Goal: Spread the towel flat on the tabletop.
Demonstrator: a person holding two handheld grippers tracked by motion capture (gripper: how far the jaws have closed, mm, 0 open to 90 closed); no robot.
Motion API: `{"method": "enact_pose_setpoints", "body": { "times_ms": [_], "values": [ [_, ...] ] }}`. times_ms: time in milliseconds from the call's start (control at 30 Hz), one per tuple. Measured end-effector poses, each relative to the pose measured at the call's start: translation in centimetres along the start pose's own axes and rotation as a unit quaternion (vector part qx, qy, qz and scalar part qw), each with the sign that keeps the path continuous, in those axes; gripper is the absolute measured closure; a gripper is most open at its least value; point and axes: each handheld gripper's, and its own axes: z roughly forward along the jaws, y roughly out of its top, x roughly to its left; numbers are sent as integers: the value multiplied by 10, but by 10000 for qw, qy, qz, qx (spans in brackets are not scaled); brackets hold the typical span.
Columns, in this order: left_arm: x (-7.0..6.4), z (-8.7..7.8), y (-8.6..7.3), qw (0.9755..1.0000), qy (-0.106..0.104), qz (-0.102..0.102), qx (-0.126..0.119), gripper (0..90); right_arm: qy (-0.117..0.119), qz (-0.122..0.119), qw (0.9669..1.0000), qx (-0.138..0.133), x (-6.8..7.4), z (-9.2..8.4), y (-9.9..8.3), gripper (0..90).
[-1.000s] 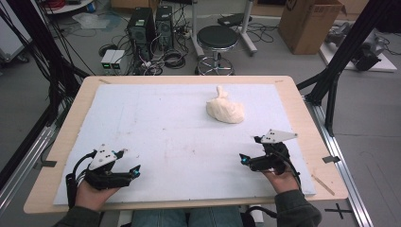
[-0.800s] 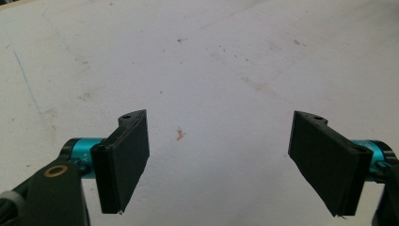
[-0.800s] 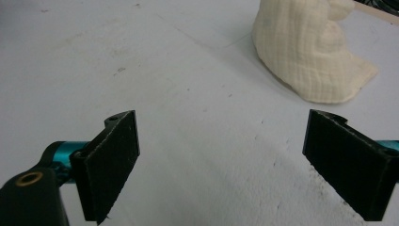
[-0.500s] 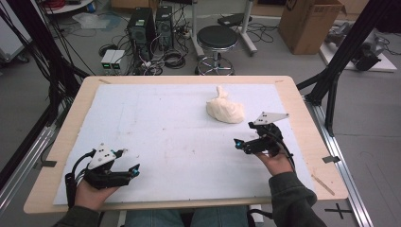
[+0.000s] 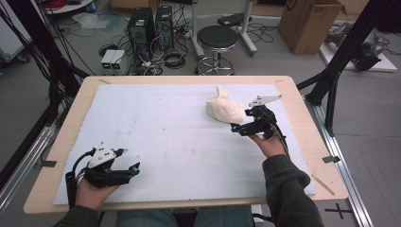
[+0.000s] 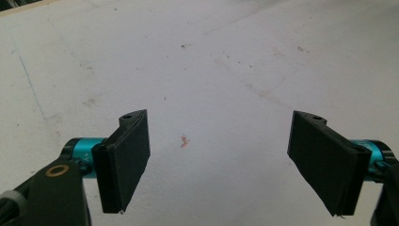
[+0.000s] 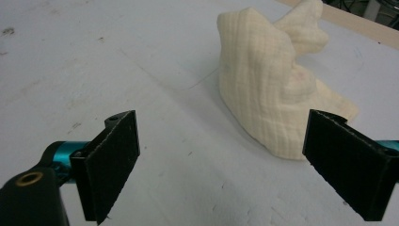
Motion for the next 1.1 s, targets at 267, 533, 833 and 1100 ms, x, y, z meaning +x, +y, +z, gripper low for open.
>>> {"method": "enact_pose_setpoints", "body": {
  "times_ms": [267,533,833,1100],
  "values": [
    [1,1,0,10000,-1,-16,6,219,-90,-5,10000,6,-9,12,20,109],
    [2,0,0,10000,19,-33,-2,219,-100,-114,9999,52,-12,18,47,157],
    [3,1,0,10000,5,-46,7,219,-259,-117,9996,29,-17,31,64,223],
    [4,2,-1,10000,-4,-54,27,219,-386,-110,9986,332,-17,66,60,253]
  ]
}}
